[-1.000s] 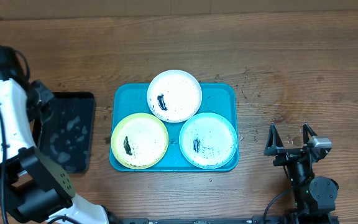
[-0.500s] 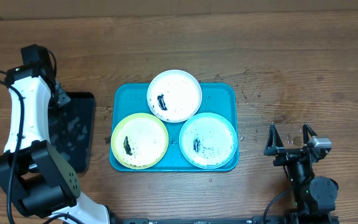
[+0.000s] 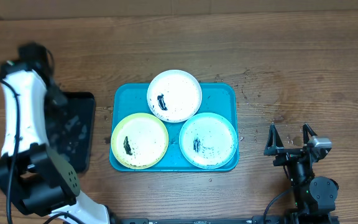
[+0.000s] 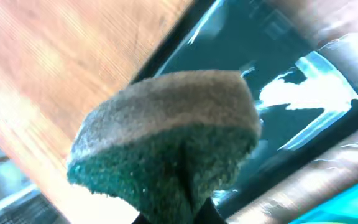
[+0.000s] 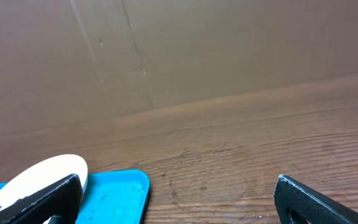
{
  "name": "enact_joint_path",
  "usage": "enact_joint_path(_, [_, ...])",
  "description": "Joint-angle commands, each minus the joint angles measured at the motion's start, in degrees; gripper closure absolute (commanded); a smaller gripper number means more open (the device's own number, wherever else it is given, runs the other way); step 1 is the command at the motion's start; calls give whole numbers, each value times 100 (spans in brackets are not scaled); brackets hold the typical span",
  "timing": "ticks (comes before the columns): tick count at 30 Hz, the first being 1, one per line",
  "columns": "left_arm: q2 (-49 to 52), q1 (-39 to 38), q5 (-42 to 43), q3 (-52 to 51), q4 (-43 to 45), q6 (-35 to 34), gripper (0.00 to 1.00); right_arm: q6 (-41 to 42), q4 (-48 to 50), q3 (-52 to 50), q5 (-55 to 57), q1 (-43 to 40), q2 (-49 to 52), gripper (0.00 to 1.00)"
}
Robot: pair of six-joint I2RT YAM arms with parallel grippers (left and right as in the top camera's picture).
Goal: Clean dirty plates on tray and stack at the side
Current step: 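Lift the wet sponge out of the basin with the left gripper, then carry the sponge over the yellow plate and place it down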
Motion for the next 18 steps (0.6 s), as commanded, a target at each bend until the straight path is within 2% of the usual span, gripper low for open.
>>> enact_joint_path(1, [-109, -17, 1440, 1335, -616, -33, 96, -44, 37, -59, 57, -20, -57, 0])
enact_joint_path(4, [-111, -28, 2441, 1845, -1235, -7, 96, -44, 37, -59, 57, -20, -57, 0])
enact_joint_path(7, [-116, -31, 3165, 1888, -1829, 26, 96, -44, 37, -59, 57, -20, -57, 0])
enact_joint_path(9, [-116, -74, 3674, 1792, -2094, 345, 96, -44, 37, -59, 57, -20, -57, 0])
enact_joint_path(12, [-131, -302, 4640, 1478, -2098, 1204, 96, -44, 37, -59, 57, -20, -57, 0])
enact_joint_path(18, [-131, -1235, 4610, 229, -2079, 1322, 96, -44, 37, -59, 57, -20, -57, 0])
